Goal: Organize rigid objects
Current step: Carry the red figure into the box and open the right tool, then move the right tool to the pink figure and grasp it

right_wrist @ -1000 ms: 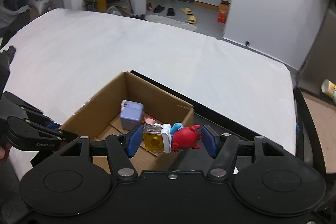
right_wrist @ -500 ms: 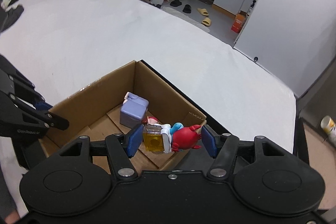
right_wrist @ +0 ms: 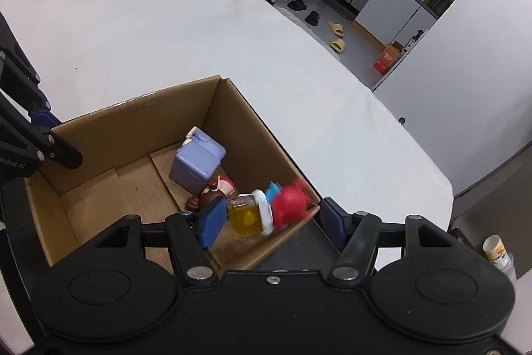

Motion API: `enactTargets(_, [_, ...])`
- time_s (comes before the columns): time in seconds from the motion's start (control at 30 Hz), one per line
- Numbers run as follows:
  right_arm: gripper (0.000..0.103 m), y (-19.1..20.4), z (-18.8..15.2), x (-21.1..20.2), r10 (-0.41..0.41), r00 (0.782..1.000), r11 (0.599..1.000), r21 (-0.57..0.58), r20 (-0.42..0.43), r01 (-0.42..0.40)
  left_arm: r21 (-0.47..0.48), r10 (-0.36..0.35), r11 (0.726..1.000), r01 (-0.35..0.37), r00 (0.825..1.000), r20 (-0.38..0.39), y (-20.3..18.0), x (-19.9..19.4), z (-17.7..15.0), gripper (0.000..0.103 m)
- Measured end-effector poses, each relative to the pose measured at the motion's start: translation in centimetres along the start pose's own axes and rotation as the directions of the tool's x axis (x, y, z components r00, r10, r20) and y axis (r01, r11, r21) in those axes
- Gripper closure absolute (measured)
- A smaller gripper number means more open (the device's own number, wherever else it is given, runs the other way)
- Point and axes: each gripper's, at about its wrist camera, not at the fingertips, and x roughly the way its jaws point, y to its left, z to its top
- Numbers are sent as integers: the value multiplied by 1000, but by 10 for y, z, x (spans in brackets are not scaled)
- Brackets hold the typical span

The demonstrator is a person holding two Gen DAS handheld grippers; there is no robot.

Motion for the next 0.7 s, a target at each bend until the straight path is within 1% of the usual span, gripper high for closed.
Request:
enactTargets(0.1, [41,-3,-4,-2,-5,1000,1000,12,-1,5,3,-1,1000,1,1000,-4,0,1,1,92])
enactTargets(0.2, [41,-8,-8,-6,3,1000,998,71,-13,-2,12,-2,1000,2,1000,-9,0,2,2,92])
enactTargets(0.3, [41,-14,-15,-13,32,999,991,133,-24,-29,25,-6,1000,7,1000,-13,0,2,3,92])
enactTargets(0.37, [41,-26,-21,-20,67,998,976,207,-22,-61,28,-9,1000,10,1000,-18,1,3,4,92])
enactTargets(0.43, [41,-42,-32,-24,106,994,952,291,-35,-91,31,-11,999,11,1000,-17,1,3,4,92])
enactTargets(0.53, [41,-63,-50,-26,126,990,921,377,-65,-92,33,-10,999,10,1000,-8,0,5,4,92])
enactTargets(0.57, [41,-68,-55,-26,120,990,921,382,-78,-81,37,-4,999,4,1000,-2,-1,5,2,92])
enactTargets(0.63, [41,-74,-65,-26,110,988,924,376,-109,-62,74,16,997,-17,1000,14,-6,6,-1,92])
enactTargets(0.7, [41,-82,-73,-29,117,985,922,383,-126,-60,71,18,997,-19,1000,14,-4,8,-1,92])
